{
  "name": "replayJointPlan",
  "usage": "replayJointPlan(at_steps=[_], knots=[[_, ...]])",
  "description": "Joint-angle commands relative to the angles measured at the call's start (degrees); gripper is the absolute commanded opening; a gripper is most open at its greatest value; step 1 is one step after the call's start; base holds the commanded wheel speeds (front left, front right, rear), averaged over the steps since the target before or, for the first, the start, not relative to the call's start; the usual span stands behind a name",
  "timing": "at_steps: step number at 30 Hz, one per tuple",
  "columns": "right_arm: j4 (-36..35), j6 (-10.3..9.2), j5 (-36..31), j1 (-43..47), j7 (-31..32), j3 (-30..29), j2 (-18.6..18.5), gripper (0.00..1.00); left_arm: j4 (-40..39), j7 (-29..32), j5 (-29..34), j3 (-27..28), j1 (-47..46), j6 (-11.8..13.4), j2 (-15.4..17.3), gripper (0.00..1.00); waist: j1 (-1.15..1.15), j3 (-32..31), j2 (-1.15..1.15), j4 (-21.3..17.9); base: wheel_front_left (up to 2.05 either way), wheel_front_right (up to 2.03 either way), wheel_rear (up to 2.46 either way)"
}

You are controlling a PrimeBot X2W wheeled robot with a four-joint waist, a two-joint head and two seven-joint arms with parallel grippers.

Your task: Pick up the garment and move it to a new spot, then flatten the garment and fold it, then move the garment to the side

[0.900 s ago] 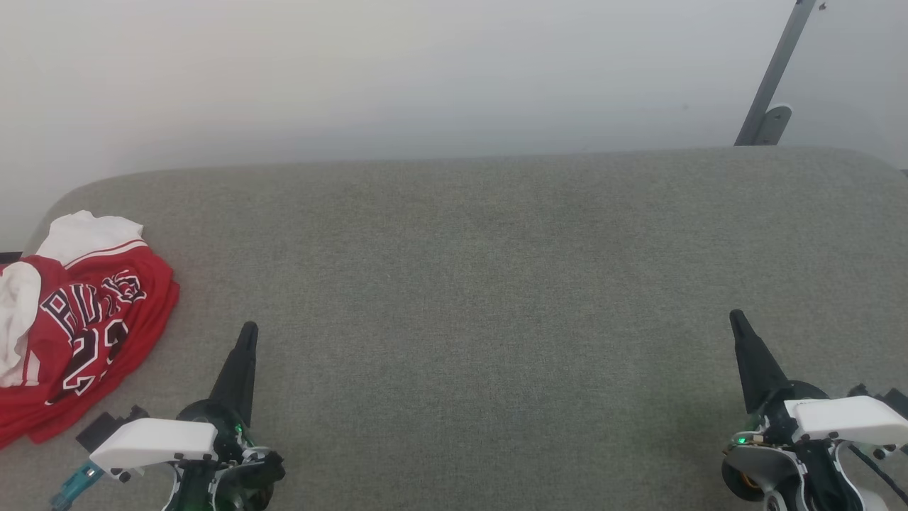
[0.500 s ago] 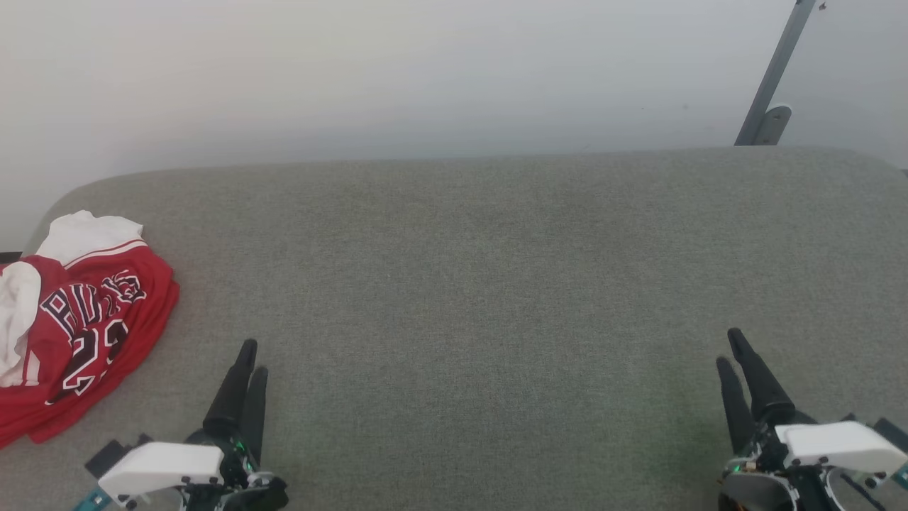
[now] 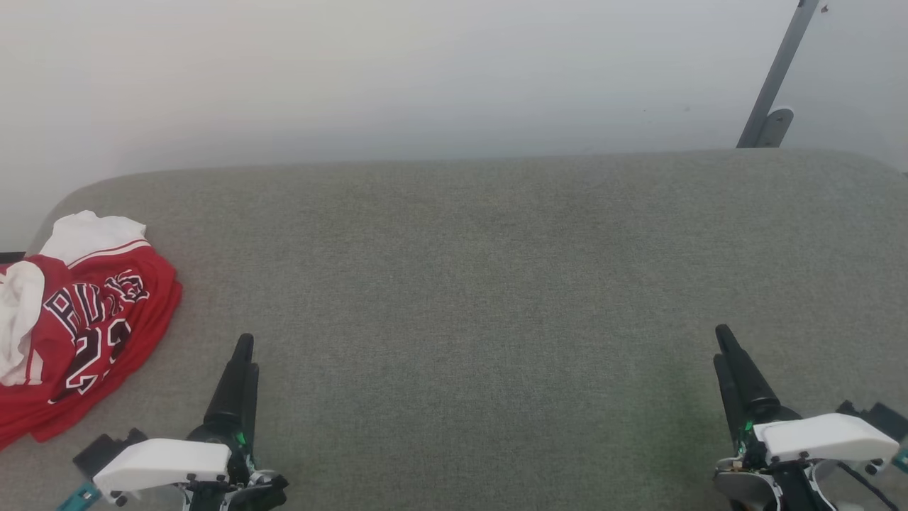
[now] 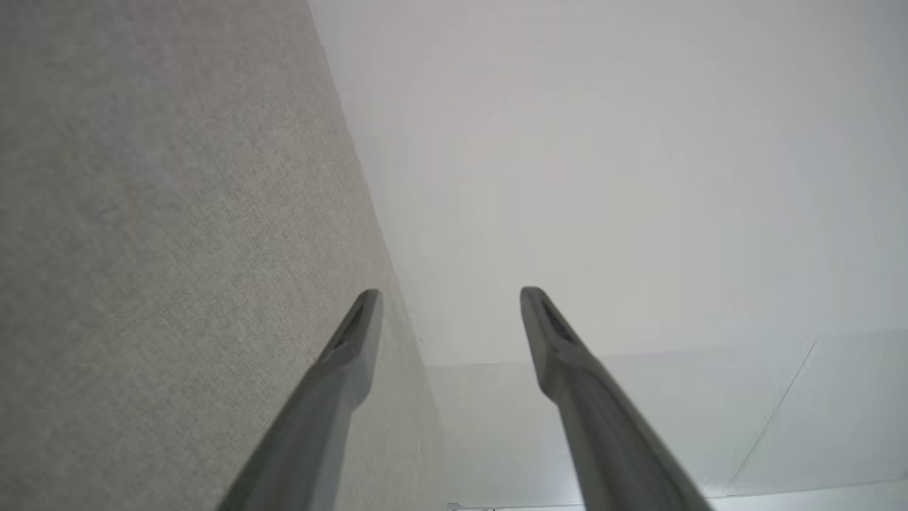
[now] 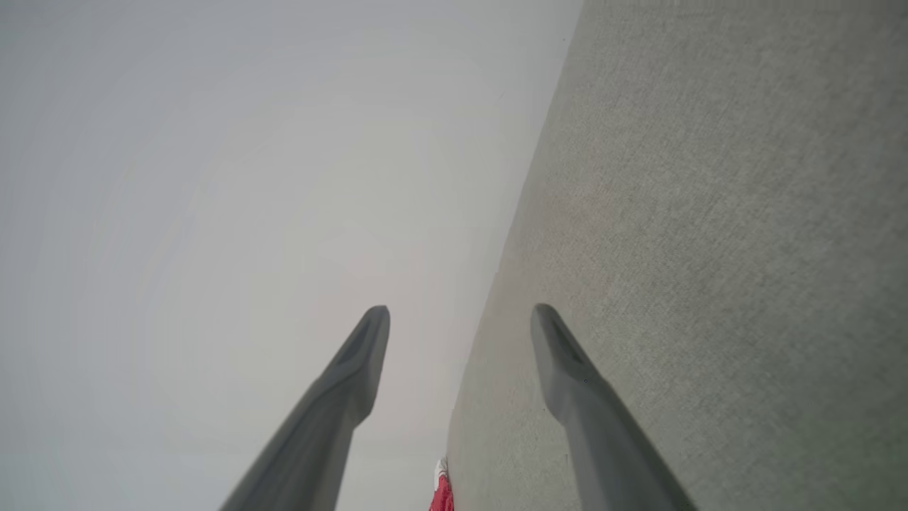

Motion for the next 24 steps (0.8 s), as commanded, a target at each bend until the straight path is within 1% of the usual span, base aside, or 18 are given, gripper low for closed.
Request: replayJointPlan(at_steps=[1, 4, 5, 6, 10, 13, 24], knots=[[-0.8, 0.00, -2.2, -1.9, -0.7, 0.6, -0.8, 1.00, -1.6, -0.6, 2.6, -0.2, -0.6, 0.5, 0.6, 1.00, 0.00, 0.0, 0.00, 0.0, 0.00, 0.00, 0.00], [-0.2, 0.00, -6.2, -2.2, -1.5, 1.1, -1.5, 1.00, -2.0, -1.4, 6.9, -0.4, -0.3, 1.2, 1.1, 1.00, 0.00, -0.1, 0.00, 0.1, 0.00, 0.00, 0.00], [0.3, 0.00, -9.1, -2.4, -2.0, 1.3, -1.9, 1.00, -2.3, -1.9, 9.8, -0.5, -0.1, 1.7, 1.4, 1.00, 0.00, -0.1, 0.00, 0.2, 0.00, 0.00, 0.00], [0.5, 0.00, -10.5, -2.5, -2.3, 1.3, -2.0, 1.00, -2.3, -2.1, 11.2, -0.5, 0.0, 2.0, 1.5, 1.00, 0.00, -0.2, 0.00, 0.2, 0.00, 0.00, 0.00], [1.3, 0.00, -15.7, -2.9, -3.2, 1.1, -2.3, 1.00, -2.3, -3.1, 16.5, -0.8, 0.4, 2.4, 2.1, 1.00, 0.00, -0.3, 0.00, 0.3, 0.00, 0.00, 0.00], [1.6, 0.01, -17.9, -3.1, -3.7, 1.0, -2.5, 1.00, -2.1, -3.5, 18.7, -0.8, 0.5, 2.3, 2.4, 1.00, 0.00, -0.4, 0.00, 0.4, 0.00, 0.00, 0.00], [2.4, 0.01, -27.0, -3.4, -6.0, 1.1, -3.3, 1.00, -1.8, -5.9, 28.1, 0.2, 1.1, 0.5, 3.1, 1.00, 0.00, -0.6, 0.00, 0.8, 0.00, 0.00, 0.00]])
